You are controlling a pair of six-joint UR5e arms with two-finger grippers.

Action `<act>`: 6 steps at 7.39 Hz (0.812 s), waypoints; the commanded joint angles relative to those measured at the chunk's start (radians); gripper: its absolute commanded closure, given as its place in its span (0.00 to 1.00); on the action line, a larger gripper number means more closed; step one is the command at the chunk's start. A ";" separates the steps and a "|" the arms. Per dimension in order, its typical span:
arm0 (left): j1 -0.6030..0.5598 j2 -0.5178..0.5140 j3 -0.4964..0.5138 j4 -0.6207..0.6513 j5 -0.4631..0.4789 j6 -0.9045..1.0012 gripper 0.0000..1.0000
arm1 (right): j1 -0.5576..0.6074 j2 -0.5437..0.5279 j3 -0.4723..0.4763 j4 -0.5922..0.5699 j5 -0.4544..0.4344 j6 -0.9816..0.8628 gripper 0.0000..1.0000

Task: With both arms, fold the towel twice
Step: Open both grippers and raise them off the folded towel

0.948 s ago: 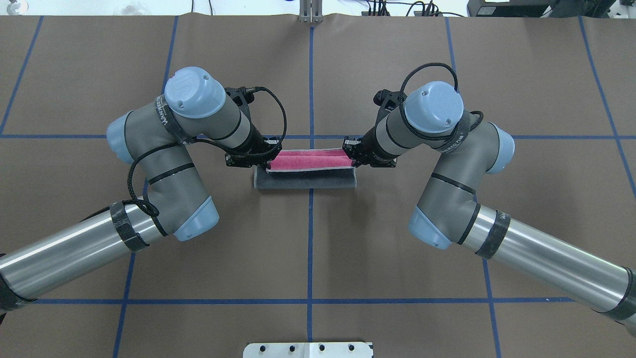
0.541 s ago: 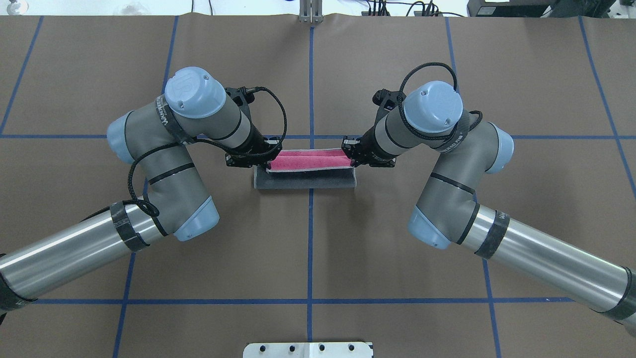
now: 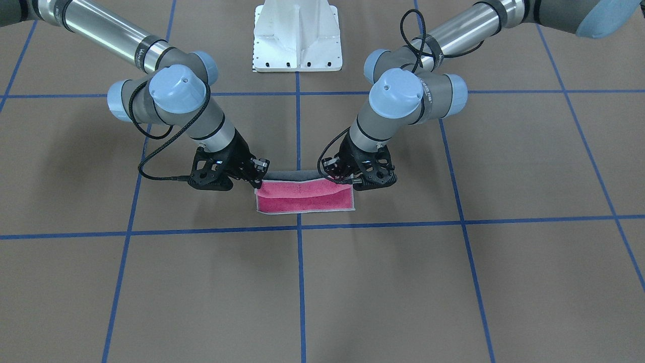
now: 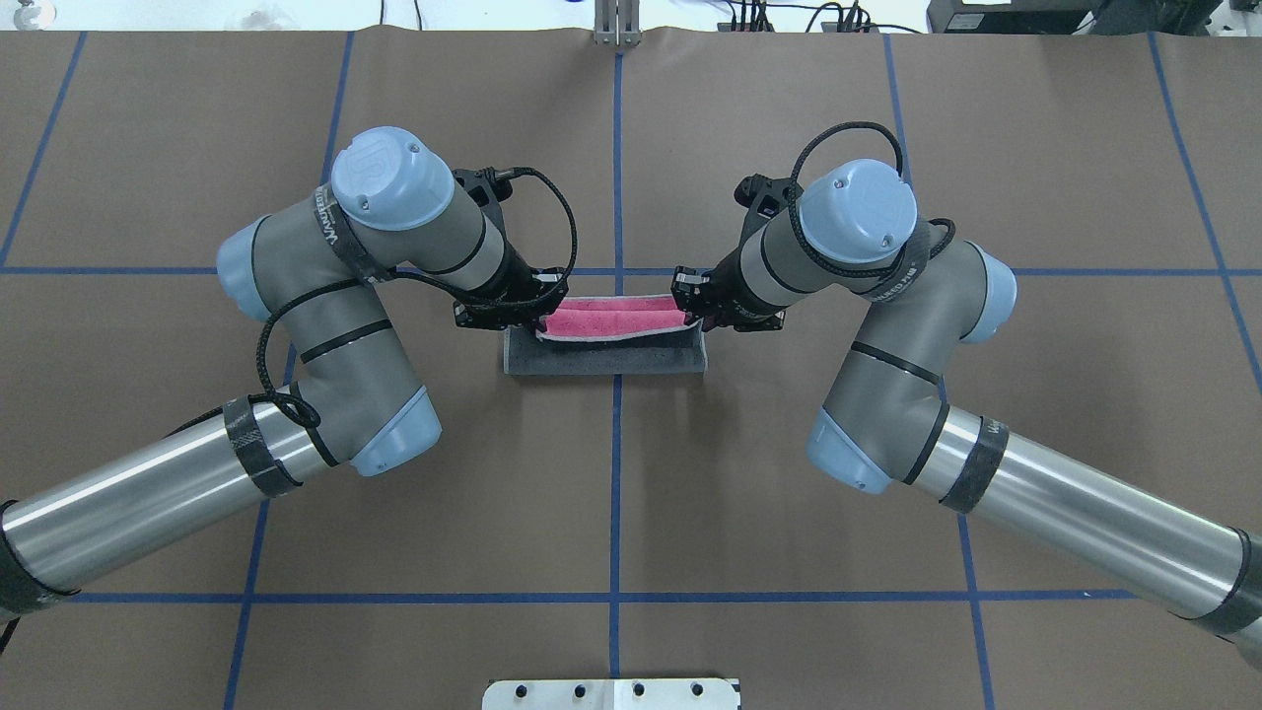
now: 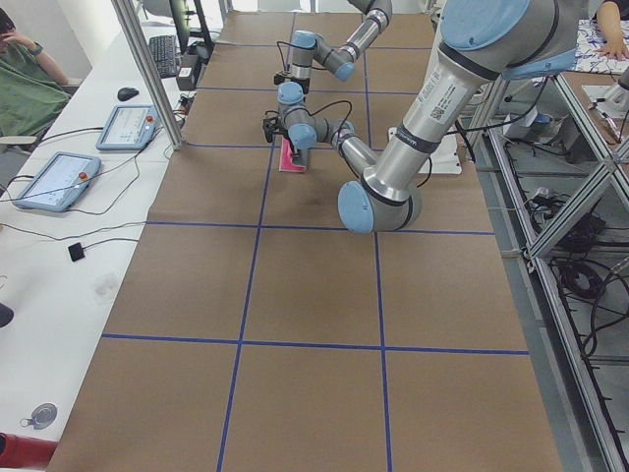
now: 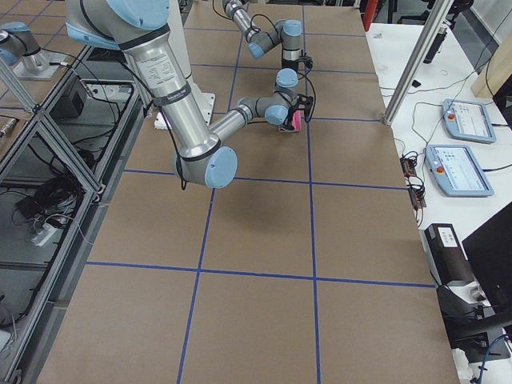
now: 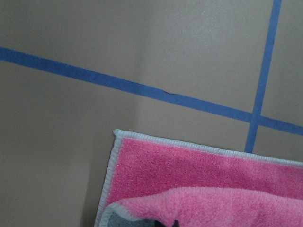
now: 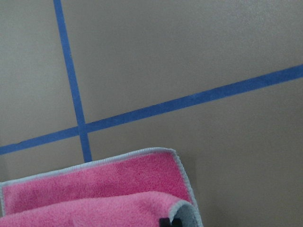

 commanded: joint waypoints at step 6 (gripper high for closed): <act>-0.021 -0.007 -0.005 -0.023 0.001 -0.013 0.01 | 0.037 0.003 0.004 0.000 0.009 0.005 0.01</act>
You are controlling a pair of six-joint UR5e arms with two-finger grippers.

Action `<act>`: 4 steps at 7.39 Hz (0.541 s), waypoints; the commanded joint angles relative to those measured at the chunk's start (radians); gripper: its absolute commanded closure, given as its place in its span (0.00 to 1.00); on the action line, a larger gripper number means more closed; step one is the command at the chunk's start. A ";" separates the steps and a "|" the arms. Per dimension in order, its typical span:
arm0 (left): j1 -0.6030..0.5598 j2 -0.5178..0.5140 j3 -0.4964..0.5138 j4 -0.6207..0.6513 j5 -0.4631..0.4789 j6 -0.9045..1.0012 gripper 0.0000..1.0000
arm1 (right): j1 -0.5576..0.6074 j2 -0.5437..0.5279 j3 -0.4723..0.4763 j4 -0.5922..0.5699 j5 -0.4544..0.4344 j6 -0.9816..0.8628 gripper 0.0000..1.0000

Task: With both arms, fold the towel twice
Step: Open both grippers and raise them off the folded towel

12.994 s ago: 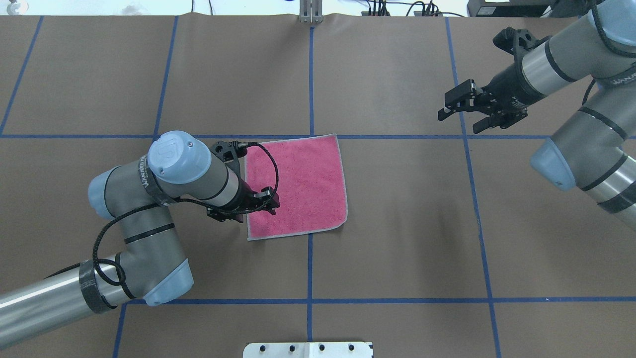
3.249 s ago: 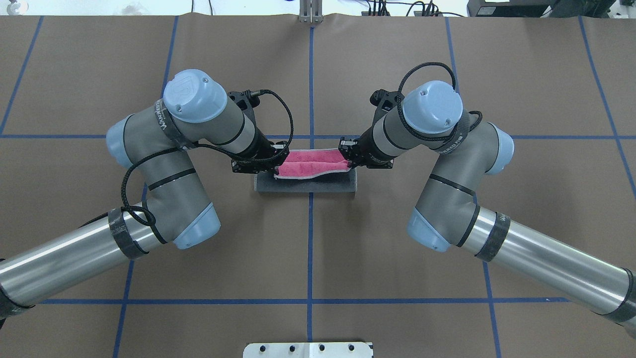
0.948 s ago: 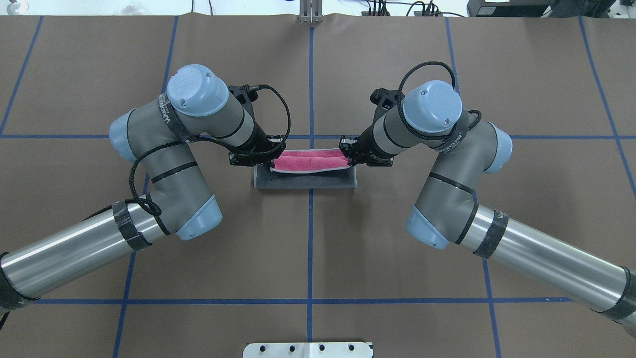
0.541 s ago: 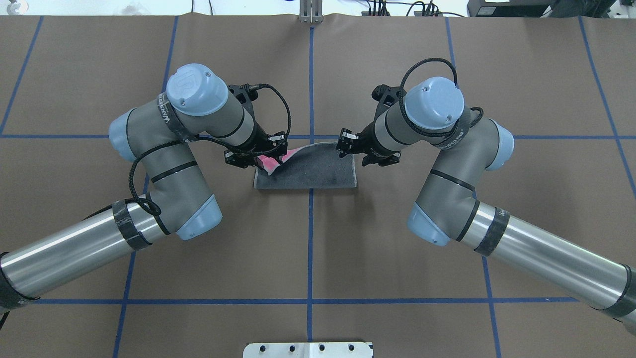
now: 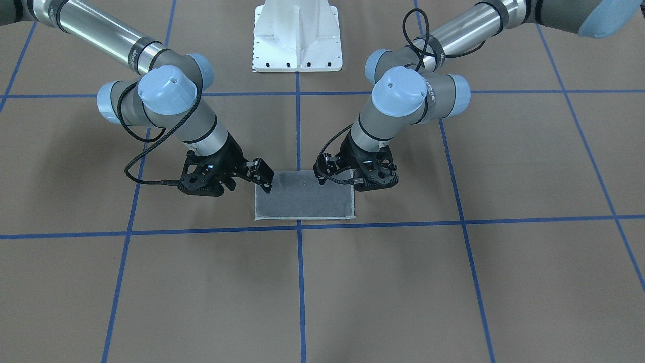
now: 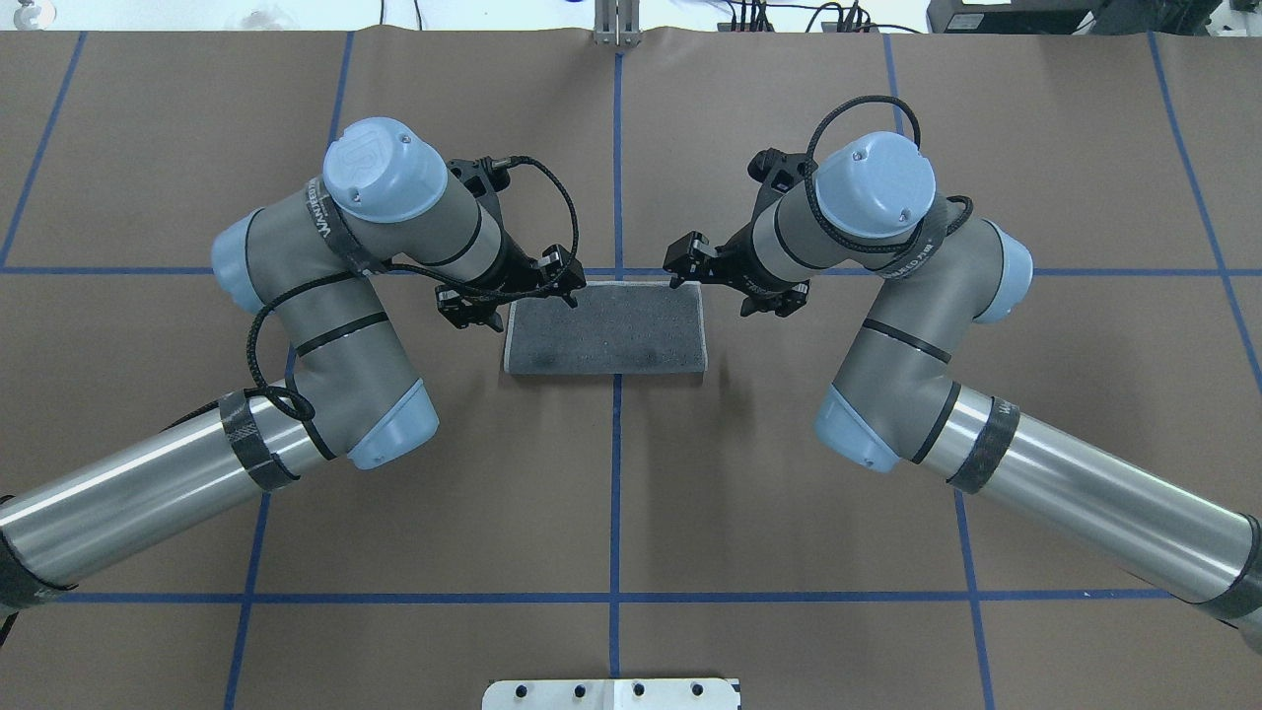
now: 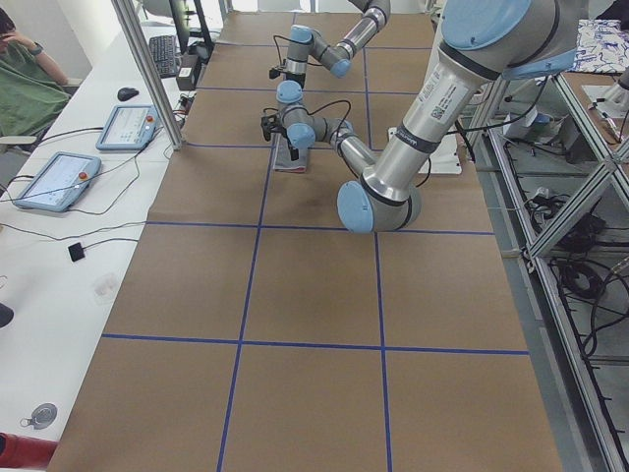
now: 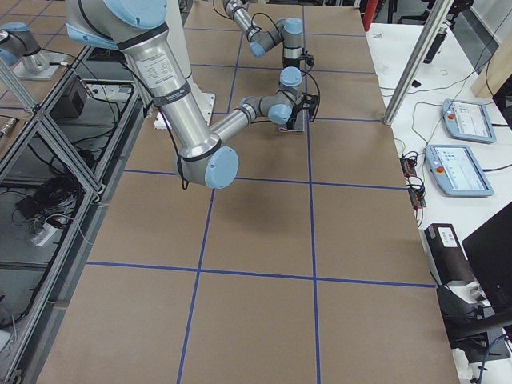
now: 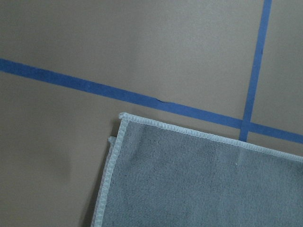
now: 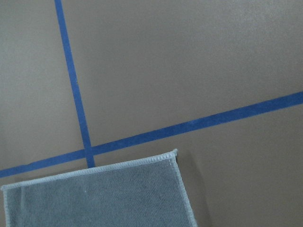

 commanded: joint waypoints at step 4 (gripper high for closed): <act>-0.106 -0.009 -0.001 0.000 -0.038 0.015 0.01 | 0.004 -0.017 0.007 0.003 0.081 0.162 0.01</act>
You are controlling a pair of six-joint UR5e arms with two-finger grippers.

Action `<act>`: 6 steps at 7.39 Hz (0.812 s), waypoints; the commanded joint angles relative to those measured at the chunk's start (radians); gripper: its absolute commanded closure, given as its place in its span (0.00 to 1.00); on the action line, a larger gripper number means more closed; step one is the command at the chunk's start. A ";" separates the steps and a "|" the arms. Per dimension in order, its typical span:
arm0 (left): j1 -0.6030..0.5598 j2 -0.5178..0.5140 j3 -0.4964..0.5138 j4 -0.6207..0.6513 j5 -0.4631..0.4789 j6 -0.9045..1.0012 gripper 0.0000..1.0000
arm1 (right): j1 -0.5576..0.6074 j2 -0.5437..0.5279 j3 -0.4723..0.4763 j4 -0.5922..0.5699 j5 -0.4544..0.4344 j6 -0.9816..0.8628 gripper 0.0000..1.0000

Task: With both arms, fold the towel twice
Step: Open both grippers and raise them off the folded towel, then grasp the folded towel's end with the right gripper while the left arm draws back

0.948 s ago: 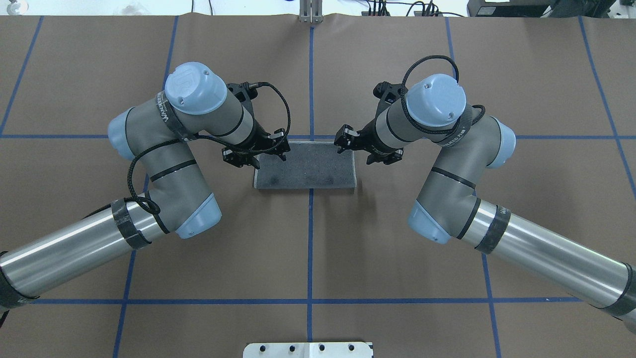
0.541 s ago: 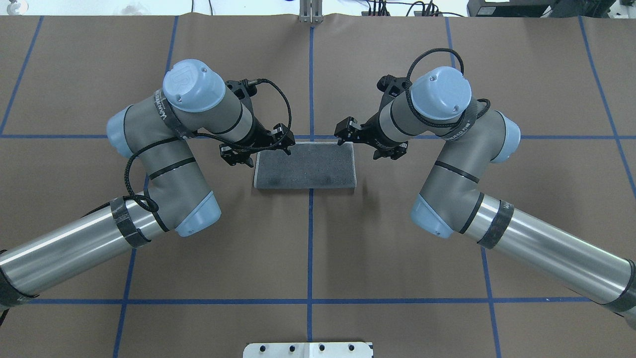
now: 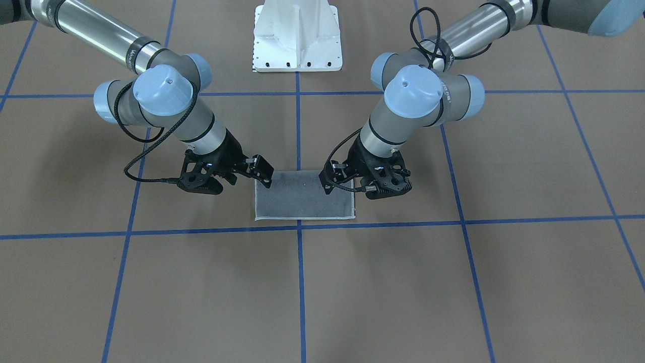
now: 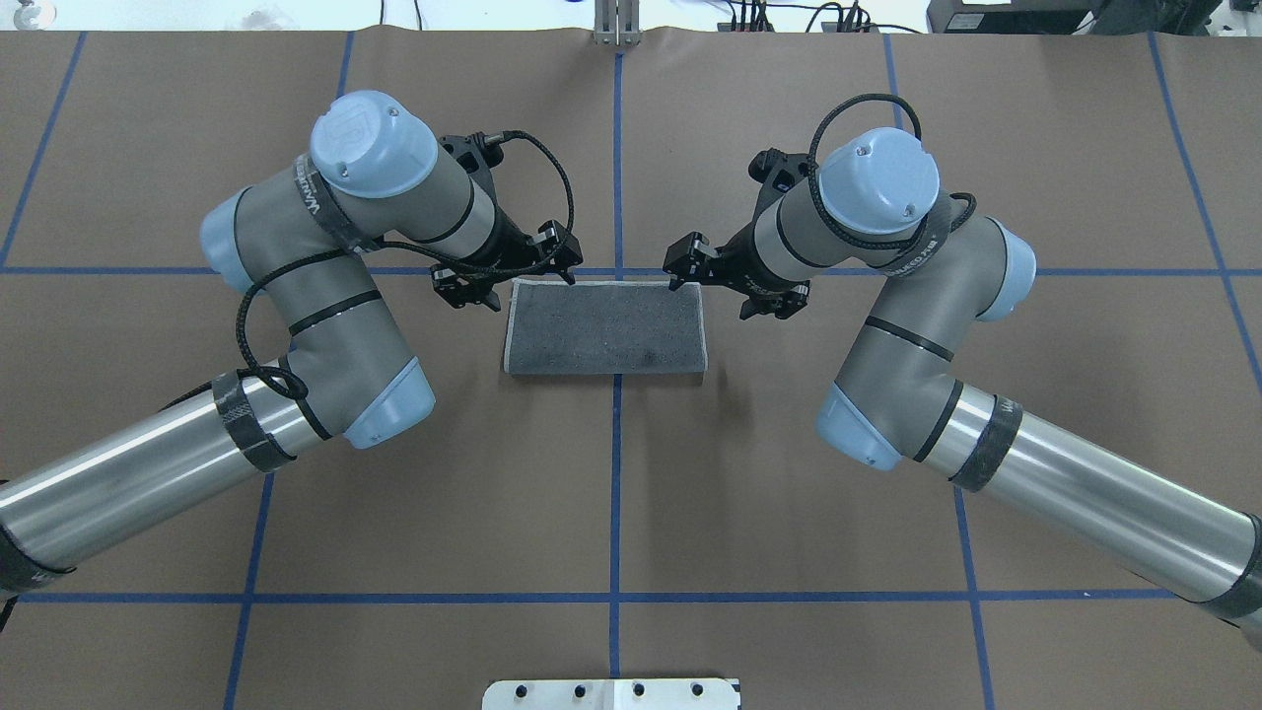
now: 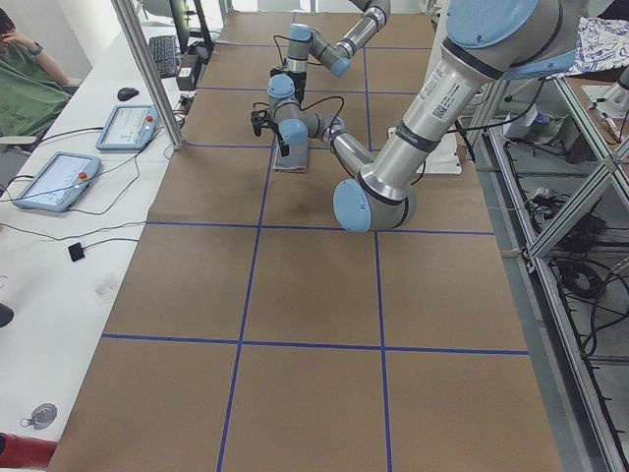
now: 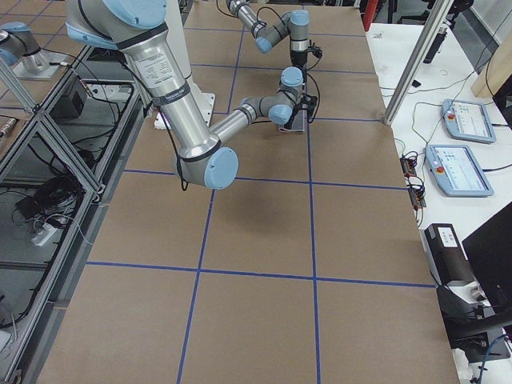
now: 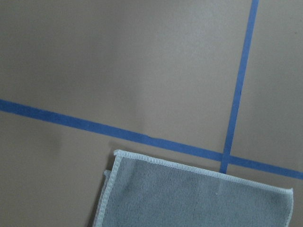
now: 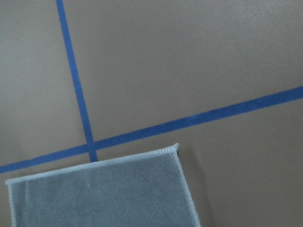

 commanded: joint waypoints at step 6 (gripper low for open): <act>-0.069 0.009 0.005 -0.002 -0.082 0.051 0.01 | -0.097 -0.023 -0.020 0.010 -0.082 0.292 0.02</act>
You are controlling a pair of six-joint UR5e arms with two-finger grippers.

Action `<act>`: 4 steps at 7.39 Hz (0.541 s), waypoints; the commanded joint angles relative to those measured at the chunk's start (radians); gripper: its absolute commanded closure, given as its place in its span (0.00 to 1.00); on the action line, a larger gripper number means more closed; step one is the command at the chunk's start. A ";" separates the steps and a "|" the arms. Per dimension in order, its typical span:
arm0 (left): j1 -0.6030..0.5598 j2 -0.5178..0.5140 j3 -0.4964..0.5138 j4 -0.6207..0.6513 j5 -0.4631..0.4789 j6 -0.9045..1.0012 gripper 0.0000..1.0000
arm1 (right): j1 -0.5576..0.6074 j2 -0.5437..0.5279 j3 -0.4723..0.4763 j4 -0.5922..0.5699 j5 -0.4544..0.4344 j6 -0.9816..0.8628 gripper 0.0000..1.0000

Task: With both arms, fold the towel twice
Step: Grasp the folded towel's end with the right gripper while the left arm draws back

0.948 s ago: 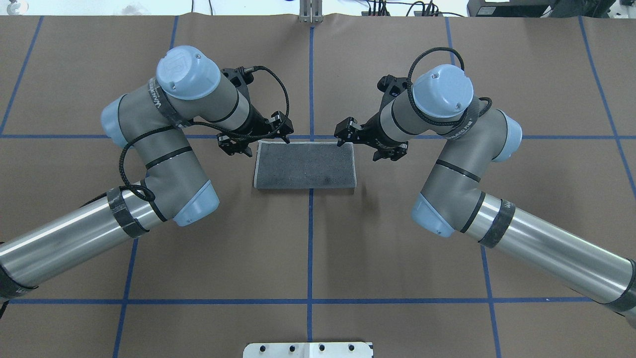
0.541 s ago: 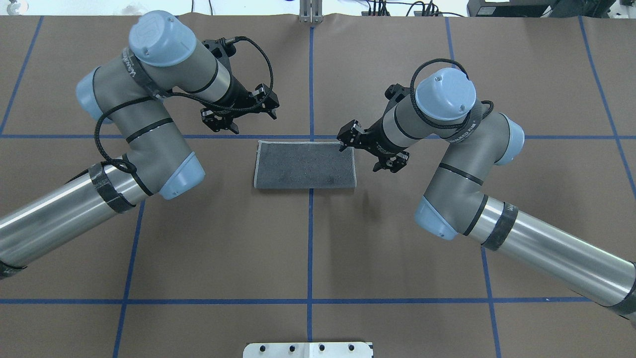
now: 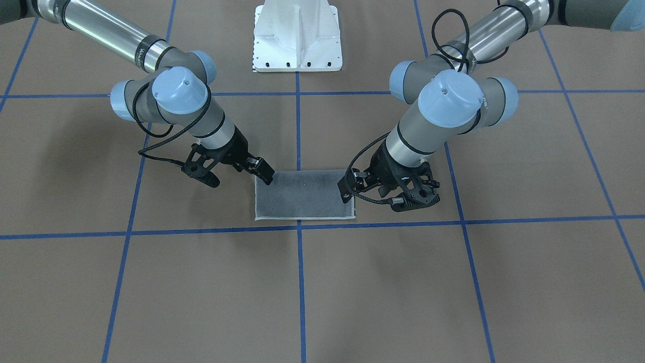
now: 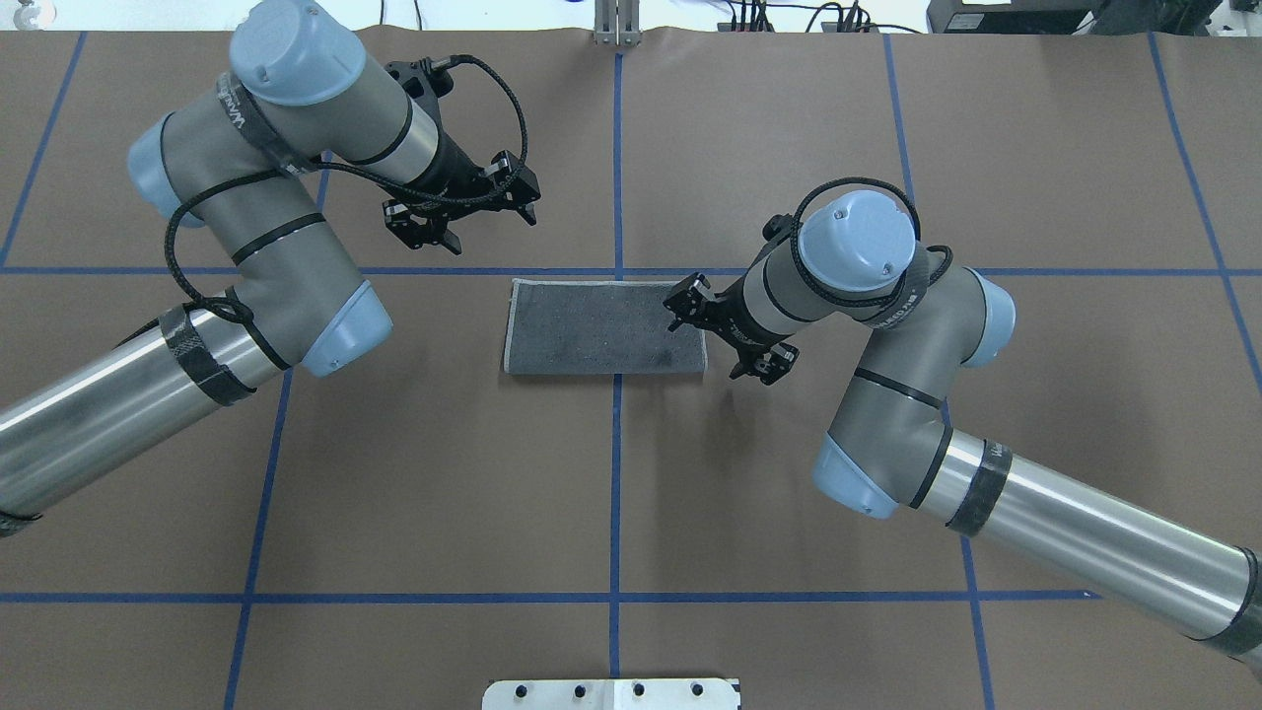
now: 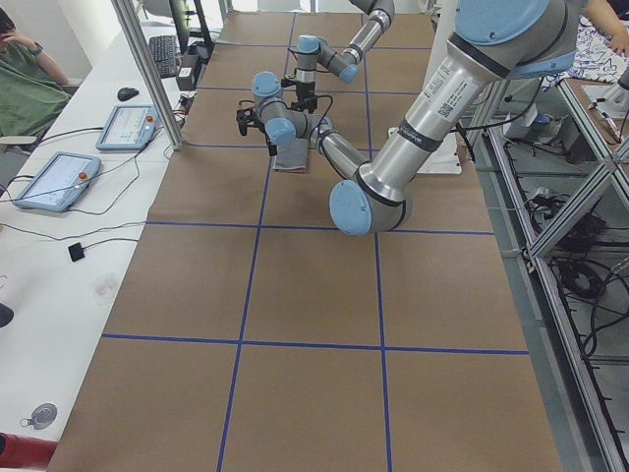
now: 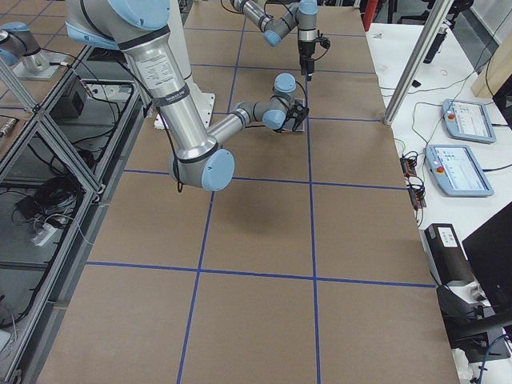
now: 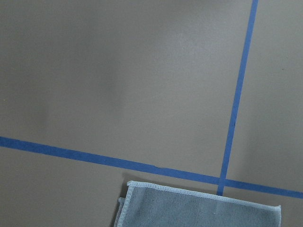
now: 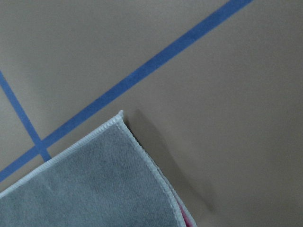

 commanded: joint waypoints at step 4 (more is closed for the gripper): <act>-0.003 0.002 0.002 -0.001 0.000 0.000 0.01 | -0.007 0.005 -0.024 0.006 -0.013 0.004 0.77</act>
